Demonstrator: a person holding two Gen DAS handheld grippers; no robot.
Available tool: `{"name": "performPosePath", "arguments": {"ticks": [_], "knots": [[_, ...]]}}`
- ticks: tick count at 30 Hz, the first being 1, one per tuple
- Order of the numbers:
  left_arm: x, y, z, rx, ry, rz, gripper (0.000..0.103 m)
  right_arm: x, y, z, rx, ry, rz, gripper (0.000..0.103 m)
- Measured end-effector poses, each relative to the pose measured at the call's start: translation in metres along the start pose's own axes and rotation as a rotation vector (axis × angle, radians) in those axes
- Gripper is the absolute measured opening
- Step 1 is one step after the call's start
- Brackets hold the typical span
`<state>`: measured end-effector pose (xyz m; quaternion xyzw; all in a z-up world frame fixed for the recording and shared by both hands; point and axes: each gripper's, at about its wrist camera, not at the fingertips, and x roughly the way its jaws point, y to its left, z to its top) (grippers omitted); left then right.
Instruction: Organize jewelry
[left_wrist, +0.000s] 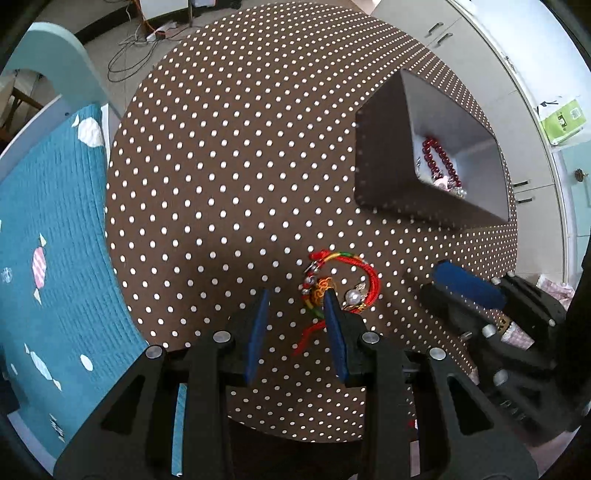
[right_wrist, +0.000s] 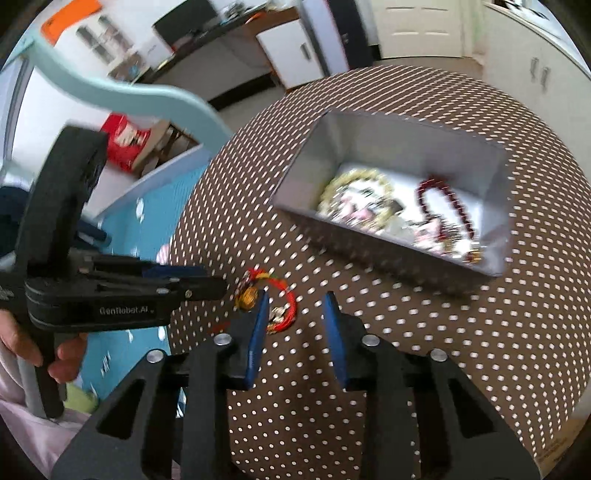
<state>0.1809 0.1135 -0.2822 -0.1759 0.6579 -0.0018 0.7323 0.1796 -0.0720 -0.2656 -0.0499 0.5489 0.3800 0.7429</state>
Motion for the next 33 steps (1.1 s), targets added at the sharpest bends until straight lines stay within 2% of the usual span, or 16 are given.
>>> {"name": "performPosePath", "arguments": {"ticks": [3, 8, 10, 15, 18, 20, 28, 33], "knots": [[0.003, 0.002, 0.000, -0.002, 0.002, 0.005, 0.031, 0.013, 0.012, 0.000, -0.044, 0.026, 0.033, 0.022], [0.005, 0.005, -0.003, 0.007, 0.009, -0.004, 0.031, 0.035, 0.025, -0.001, -0.082, 0.066, 0.027, 0.013], [0.005, 0.007, -0.005, 0.007, 0.016, -0.006, 0.031, 0.044, 0.024, -0.005, -0.076, 0.085, 0.017, 0.010], [0.010, 0.014, -0.007, 0.007, 0.026, -0.009, 0.031, 0.049, 0.023, -0.004, -0.039, 0.069, 0.015, 0.003], [0.012, 0.010, -0.002, 0.004, 0.025, -0.009, 0.031, 0.049, 0.024, 0.000, -0.043, 0.072, -0.004, 0.004], [0.012, 0.012, -0.001, 0.000, 0.025, -0.009, 0.031, 0.050, 0.026, 0.003, -0.048, 0.077, -0.005, 0.009], [0.010, 0.026, -0.004, -0.017, 0.026, -0.005, 0.031, 0.058, 0.029, 0.005, -0.043, 0.074, -0.016, 0.010], [0.007, 0.029, -0.008, -0.030, 0.022, -0.006, 0.031, 0.056, 0.032, 0.005, -0.067, 0.070, -0.049, 0.023]]}}
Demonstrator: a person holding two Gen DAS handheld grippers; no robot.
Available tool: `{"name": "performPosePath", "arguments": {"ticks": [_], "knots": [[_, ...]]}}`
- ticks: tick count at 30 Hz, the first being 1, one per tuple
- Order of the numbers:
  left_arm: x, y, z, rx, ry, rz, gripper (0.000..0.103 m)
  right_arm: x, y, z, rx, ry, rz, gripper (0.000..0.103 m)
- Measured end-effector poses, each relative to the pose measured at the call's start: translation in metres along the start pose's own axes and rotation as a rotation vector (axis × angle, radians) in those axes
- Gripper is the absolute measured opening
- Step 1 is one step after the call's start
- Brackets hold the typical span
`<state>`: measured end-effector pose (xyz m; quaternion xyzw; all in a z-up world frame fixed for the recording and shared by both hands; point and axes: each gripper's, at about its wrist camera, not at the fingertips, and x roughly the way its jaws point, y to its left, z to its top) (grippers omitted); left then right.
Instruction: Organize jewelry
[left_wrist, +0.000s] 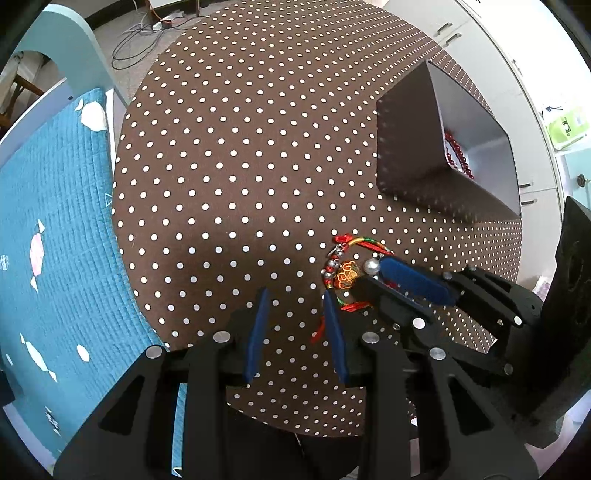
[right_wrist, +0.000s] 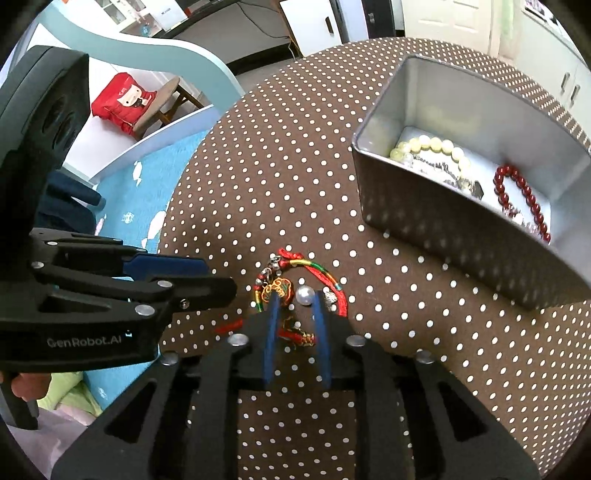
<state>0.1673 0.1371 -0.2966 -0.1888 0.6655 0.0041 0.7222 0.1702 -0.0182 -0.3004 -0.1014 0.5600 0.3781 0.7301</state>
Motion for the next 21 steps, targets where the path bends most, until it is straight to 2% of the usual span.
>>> {"name": "performPosePath", "arguments": {"ticks": [5, 10, 14, 21], "knots": [[-0.002, 0.004, -0.003, -0.011, -0.002, 0.001, 0.031, 0.000, -0.002, -0.002, -0.031, -0.012, -0.008, 0.023], [-0.004, 0.006, -0.005, -0.019, -0.003, 0.002, 0.031, 0.001, -0.003, -0.003, -0.042, -0.032, -0.033, 0.009], [-0.004, 0.002, -0.005, -0.011, -0.006, 0.001, 0.031, 0.001, 0.002, -0.007, -0.085, -0.046, -0.068, 0.009], [-0.004, -0.015, -0.001, 0.007, -0.015, -0.019, 0.031, -0.013, -0.008, -0.006, -0.034, -0.065, -0.049, 0.008]]}}
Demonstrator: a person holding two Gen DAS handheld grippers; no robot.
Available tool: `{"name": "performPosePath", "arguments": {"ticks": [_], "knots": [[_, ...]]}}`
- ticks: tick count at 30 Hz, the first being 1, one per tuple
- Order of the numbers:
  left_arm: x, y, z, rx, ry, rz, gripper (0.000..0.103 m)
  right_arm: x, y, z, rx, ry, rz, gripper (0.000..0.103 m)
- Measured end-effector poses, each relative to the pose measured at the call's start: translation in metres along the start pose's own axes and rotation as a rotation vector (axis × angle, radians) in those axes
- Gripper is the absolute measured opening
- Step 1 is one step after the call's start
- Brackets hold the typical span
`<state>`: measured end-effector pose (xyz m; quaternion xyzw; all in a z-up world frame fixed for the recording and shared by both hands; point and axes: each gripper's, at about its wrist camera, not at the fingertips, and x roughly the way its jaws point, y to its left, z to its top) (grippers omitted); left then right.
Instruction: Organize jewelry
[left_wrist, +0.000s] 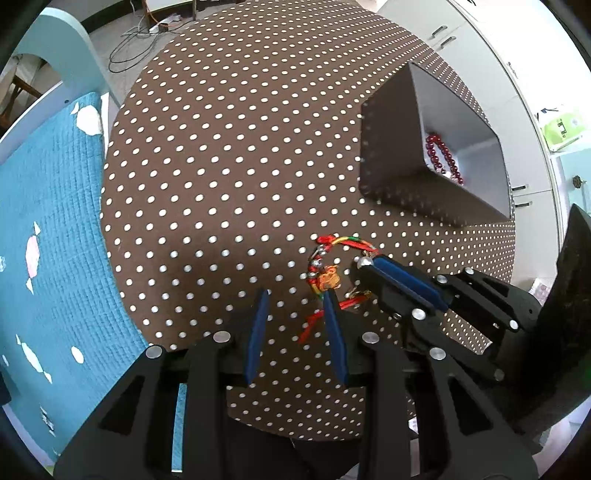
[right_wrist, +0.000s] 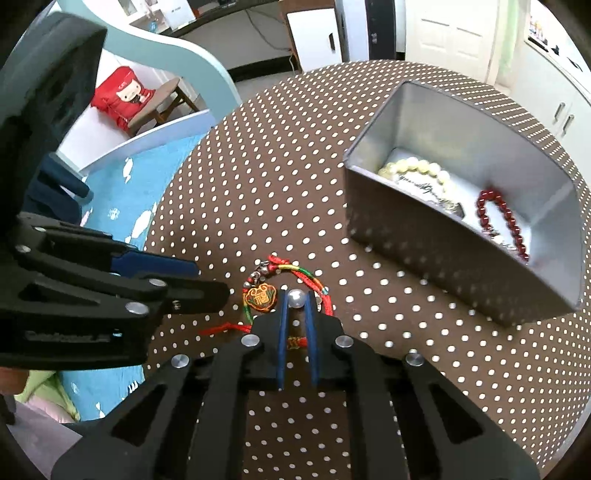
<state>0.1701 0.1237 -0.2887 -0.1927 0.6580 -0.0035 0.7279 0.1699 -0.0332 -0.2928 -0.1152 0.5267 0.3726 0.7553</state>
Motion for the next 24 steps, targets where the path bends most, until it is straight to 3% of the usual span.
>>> {"name": "performPosePath", "arguments": {"ticks": [7, 9, 13, 19, 24], "knots": [[0.009, -0.018, 0.013, 0.007, 0.002, -0.023, 0.031, -0.032, -0.025, -0.002, 0.099, -0.065, 0.008, 0.008], [0.019, -0.022, 0.019, 0.011, 0.022, 0.016, 0.031, -0.039, -0.033, -0.005, 0.122, -0.078, -0.003, 0.008], [0.023, -0.037, 0.024, 0.067, 0.012, 0.075, 0.006, -0.047, -0.044, -0.011, 0.160, -0.087, -0.020, 0.008], [0.017, -0.048, 0.030, 0.072, -0.005, 0.095, 0.002, -0.061, -0.051, -0.014, 0.186, -0.113, -0.035, 0.008], [-0.012, -0.060, 0.040, 0.081, -0.064, 0.068, 0.002, -0.079, -0.057, -0.009, 0.190, -0.154, -0.053, 0.008]]}}
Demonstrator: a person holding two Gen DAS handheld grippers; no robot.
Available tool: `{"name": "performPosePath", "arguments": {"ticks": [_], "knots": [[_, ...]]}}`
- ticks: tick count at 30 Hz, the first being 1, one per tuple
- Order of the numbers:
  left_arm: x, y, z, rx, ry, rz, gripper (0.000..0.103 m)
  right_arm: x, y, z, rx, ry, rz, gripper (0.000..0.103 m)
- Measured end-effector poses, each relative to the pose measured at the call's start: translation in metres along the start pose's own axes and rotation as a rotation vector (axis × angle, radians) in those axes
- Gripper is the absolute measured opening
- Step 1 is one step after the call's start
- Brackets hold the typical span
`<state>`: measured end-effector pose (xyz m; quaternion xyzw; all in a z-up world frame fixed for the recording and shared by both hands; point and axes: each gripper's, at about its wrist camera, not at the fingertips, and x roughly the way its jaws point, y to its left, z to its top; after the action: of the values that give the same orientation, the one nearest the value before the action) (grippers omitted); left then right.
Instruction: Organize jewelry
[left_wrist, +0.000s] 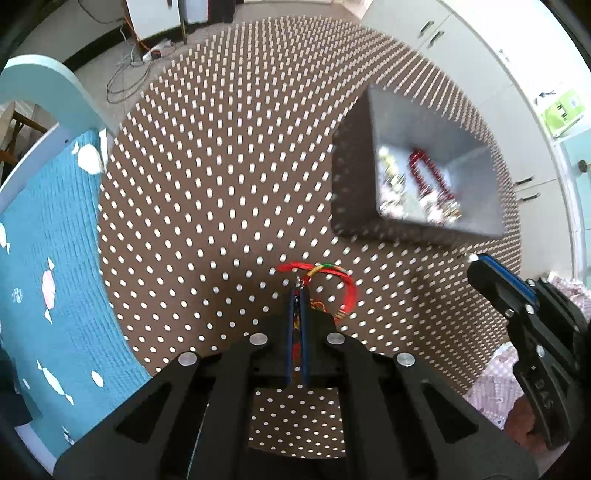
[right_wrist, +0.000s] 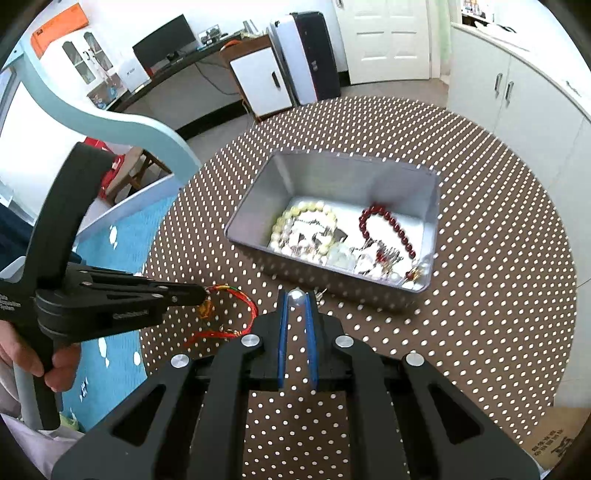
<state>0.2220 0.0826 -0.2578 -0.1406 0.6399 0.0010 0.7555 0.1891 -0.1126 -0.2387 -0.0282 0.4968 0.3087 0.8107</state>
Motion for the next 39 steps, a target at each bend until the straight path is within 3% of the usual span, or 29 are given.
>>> {"name": "performPosePath", "arguments": {"ticks": [12, 15, 18, 19, 24, 27, 29, 39], "knots": [[-0.106, -0.046, 0.029, 0.124, -0.225, -0.116, 0.002, -0.038, -0.008, 0.035, 0.000, -0.142, -0.037, 0.008], [-0.116, -0.066, 0.032, 0.168, -0.252, -0.111, 0.008, -0.043, -0.012, 0.043, 0.013, -0.152, -0.038, 0.012], [-0.117, -0.080, 0.034, 0.210, -0.263, -0.083, 0.029, -0.049, -0.014, 0.046, 0.020, -0.181, -0.054, 0.037], [-0.115, -0.080, 0.033, 0.211, -0.260, -0.078, 0.031, -0.050, -0.015, 0.046, 0.021, -0.185, -0.057, 0.040], [-0.117, -0.081, 0.025, 0.227, -0.261, -0.047, 0.031, -0.062, -0.019, 0.043, 0.052, -0.201, -0.088, 0.041], [-0.129, -0.080, 0.014, 0.236, -0.296, -0.028, 0.043, -0.080, -0.017, 0.039, 0.081, -0.233, -0.110, 0.044], [-0.145, -0.082, 0.006, 0.244, -0.331, -0.024, 0.044, -0.095, -0.012, 0.036, 0.089, -0.264, -0.129, 0.047], [-0.233, -0.087, -0.053, 0.293, -0.544, 0.005, 0.054, -0.185, 0.039, 0.017, 0.119, -0.472, -0.239, 0.080]]}}
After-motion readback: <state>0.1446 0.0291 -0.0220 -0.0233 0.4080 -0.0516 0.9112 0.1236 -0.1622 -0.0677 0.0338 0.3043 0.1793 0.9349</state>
